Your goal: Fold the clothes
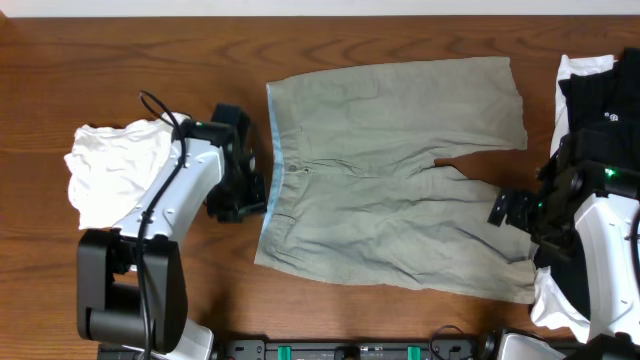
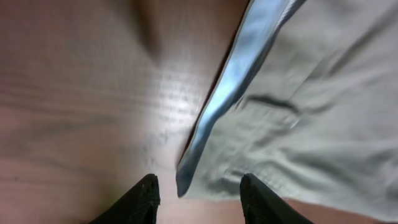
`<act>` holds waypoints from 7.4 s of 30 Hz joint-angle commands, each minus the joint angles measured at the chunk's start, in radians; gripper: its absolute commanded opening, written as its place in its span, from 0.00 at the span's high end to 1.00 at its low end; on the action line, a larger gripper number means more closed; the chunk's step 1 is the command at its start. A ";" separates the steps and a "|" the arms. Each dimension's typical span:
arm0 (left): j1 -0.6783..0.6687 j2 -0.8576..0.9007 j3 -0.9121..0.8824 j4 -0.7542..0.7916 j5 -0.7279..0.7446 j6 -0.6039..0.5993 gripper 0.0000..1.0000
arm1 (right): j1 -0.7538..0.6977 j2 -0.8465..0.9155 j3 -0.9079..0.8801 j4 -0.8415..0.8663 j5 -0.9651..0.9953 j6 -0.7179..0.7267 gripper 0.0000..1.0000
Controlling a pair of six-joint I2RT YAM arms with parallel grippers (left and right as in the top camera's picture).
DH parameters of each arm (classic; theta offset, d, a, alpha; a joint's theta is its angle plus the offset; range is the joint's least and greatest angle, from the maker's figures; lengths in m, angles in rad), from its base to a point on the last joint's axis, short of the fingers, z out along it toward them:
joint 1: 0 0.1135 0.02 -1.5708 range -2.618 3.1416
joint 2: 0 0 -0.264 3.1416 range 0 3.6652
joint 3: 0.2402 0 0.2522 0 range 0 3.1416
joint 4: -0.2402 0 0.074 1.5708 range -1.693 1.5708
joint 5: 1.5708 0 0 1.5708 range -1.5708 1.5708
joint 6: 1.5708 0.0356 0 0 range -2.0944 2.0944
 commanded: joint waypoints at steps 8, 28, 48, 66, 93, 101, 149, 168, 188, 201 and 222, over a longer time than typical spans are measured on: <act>-0.002 -0.009 -0.211 0.085 0.192 -0.033 0.55 | -0.001 0.000 -0.230 0.146 -0.190 0.023 0.01; -0.002 -0.009 -0.256 0.008 0.139 -0.127 0.55 | -0.001 0.000 -0.313 0.258 -0.197 0.015 0.01; -0.002 -0.009 -0.446 0.373 0.235 -0.406 0.49 | -0.001 0.000 -0.313 0.259 -0.194 -0.024 0.01; -0.002 -0.011 -0.446 0.186 0.344 -0.311 0.44 | -0.001 0.000 -0.313 0.269 -0.194 -0.031 0.01; 0.000 -0.031 -0.436 0.417 0.134 -0.349 0.94 | -0.001 0.000 -0.313 0.267 -0.193 -0.034 0.01; 0.041 -0.168 -0.429 0.333 -0.061 -0.349 0.94 | -0.002 0.000 -0.290 0.292 -0.186 -0.053 0.01; -0.003 -0.297 -0.429 0.650 -0.066 -0.372 0.89 | -0.002 0.242 -0.326 1.052 -0.097 0.097 0.47; -0.003 -0.297 -0.429 0.642 -0.066 -0.329 0.83 | -0.001 -0.150 -0.148 0.131 -0.129 0.115 0.19; -0.003 -0.297 -0.429 0.601 -0.066 -0.311 0.76 | -0.001 -0.324 -0.501 0.232 -0.008 0.356 0.08; -0.003 -0.297 -0.429 0.600 -0.066 -0.311 0.75 | -0.001 -0.312 -0.625 0.412 -0.124 0.351 0.04; -0.003 -0.297 -0.429 0.597 -0.066 -0.311 0.75 | -0.001 -0.312 -0.627 0.441 -0.190 0.257 0.13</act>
